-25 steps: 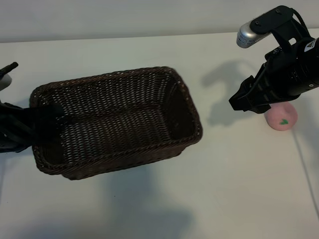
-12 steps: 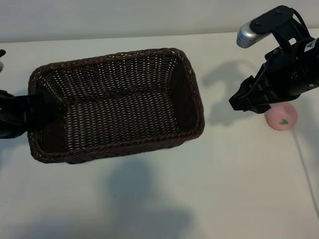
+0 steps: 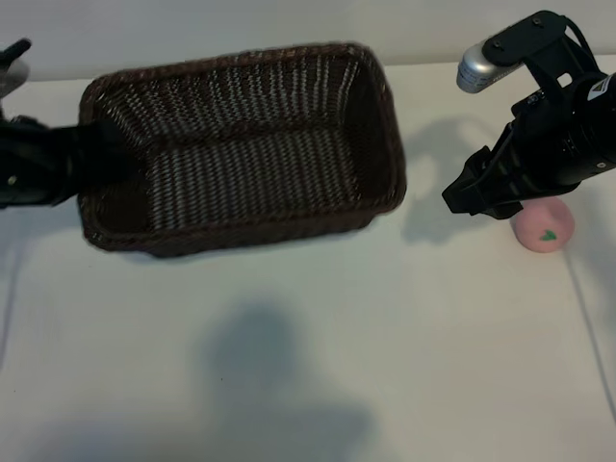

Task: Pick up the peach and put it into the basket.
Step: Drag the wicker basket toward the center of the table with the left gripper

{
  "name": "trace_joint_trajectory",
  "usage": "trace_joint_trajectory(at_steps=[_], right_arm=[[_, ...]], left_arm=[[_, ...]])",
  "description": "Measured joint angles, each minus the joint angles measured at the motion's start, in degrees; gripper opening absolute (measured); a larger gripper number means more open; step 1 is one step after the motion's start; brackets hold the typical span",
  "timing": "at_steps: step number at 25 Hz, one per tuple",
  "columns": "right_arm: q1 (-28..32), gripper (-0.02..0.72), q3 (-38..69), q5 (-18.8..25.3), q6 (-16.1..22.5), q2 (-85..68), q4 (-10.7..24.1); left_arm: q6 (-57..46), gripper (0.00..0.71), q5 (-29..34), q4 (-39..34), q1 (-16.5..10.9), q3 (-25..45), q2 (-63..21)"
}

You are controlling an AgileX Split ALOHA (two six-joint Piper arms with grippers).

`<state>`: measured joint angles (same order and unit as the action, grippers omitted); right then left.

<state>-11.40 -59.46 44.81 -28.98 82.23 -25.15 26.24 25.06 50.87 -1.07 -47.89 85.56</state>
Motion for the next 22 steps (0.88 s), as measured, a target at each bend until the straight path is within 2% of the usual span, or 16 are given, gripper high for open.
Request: trace_joint_trajectory(at_steps=[11,22], right_arm=[[0.00,0.594,0.00,0.00,0.00,0.00,0.00],[0.00,0.594,0.00,0.00,0.00,0.00,0.00]], left_arm=[[1.44,0.154,-3.63,3.29,9.48,-9.25,11.03],[-0.25,0.154,-6.46,3.60,12.87,-11.13,18.60]])
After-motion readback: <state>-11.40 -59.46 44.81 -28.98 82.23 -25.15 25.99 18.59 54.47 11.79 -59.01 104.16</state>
